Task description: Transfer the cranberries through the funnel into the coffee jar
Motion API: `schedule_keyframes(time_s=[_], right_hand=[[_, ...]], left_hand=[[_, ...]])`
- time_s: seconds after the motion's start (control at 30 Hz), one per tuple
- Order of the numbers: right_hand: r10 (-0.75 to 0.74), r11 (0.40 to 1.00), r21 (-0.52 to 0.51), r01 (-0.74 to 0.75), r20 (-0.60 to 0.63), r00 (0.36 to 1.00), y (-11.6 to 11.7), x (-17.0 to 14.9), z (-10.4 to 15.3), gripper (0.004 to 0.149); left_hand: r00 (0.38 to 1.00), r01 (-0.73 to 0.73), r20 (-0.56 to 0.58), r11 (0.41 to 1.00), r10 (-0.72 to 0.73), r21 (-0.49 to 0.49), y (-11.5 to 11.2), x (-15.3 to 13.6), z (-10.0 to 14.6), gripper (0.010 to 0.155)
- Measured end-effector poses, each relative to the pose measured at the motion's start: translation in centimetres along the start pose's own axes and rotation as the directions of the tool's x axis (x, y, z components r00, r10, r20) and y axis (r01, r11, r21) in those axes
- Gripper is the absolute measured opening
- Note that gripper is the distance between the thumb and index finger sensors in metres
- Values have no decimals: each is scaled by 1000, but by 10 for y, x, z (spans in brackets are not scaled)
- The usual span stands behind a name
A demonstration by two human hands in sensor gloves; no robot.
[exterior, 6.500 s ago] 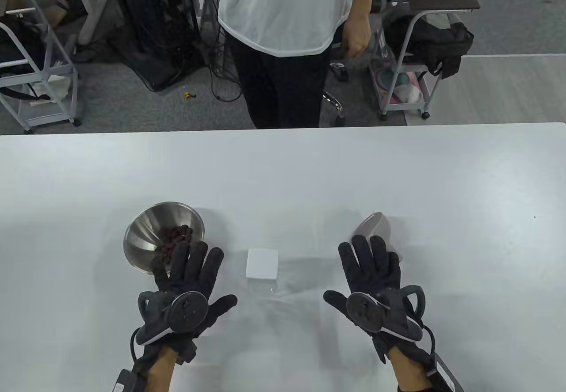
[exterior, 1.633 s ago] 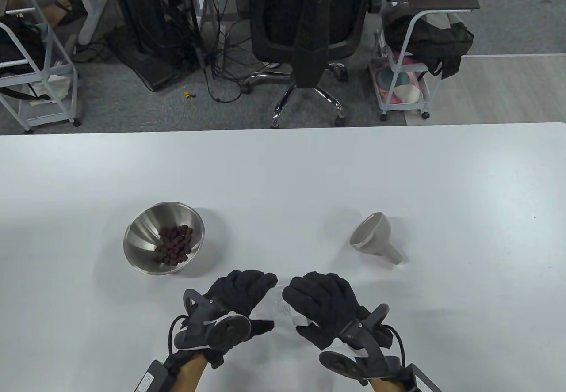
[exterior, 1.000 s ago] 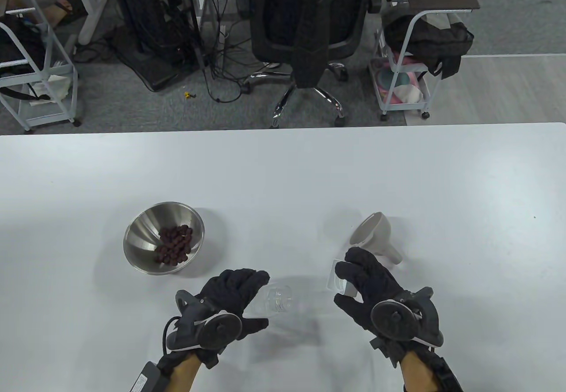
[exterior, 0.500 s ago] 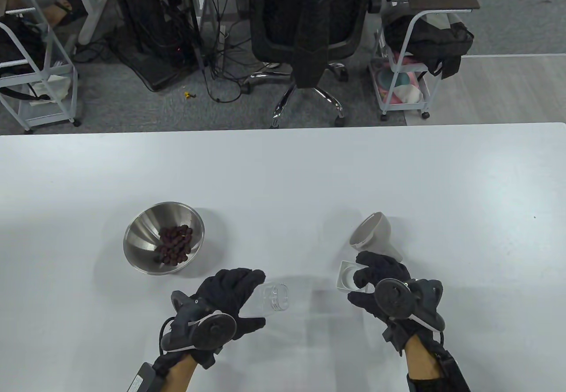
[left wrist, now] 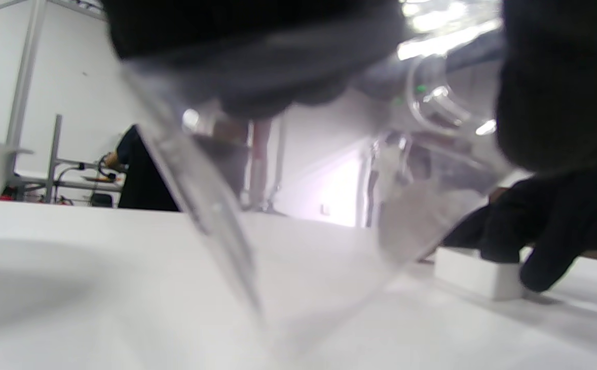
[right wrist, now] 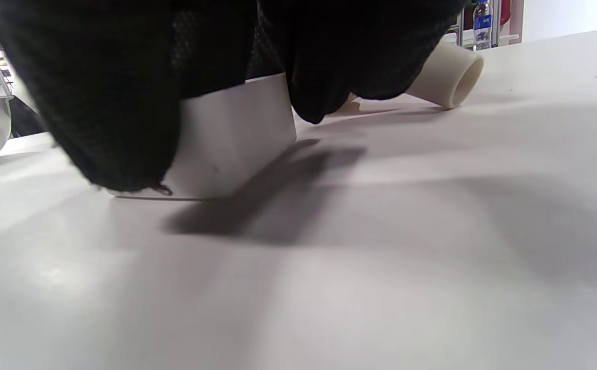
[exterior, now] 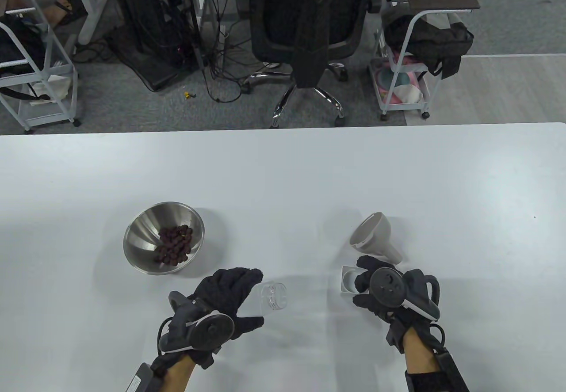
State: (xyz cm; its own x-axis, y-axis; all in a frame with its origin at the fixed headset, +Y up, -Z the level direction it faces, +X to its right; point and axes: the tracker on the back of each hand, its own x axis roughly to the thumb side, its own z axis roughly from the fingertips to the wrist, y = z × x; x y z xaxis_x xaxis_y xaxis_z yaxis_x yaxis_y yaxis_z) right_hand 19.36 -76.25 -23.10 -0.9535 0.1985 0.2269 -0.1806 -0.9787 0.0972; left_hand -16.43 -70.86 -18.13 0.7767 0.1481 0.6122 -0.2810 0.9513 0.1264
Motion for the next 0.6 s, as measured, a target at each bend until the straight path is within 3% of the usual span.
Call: schedule_keyframes(time_s=[0.27,0.6], right_hand=[[-5,1000,15,5,8,1000,-2,-2,2,56],[-70,994,-79,75,58,996,-23,3,16,73]], left_hand=[[1000,5,-10,1000,-5,-2,-2,-1,0,95],[995,-44,-88,999,44,9,-10,-9,-6,95]])
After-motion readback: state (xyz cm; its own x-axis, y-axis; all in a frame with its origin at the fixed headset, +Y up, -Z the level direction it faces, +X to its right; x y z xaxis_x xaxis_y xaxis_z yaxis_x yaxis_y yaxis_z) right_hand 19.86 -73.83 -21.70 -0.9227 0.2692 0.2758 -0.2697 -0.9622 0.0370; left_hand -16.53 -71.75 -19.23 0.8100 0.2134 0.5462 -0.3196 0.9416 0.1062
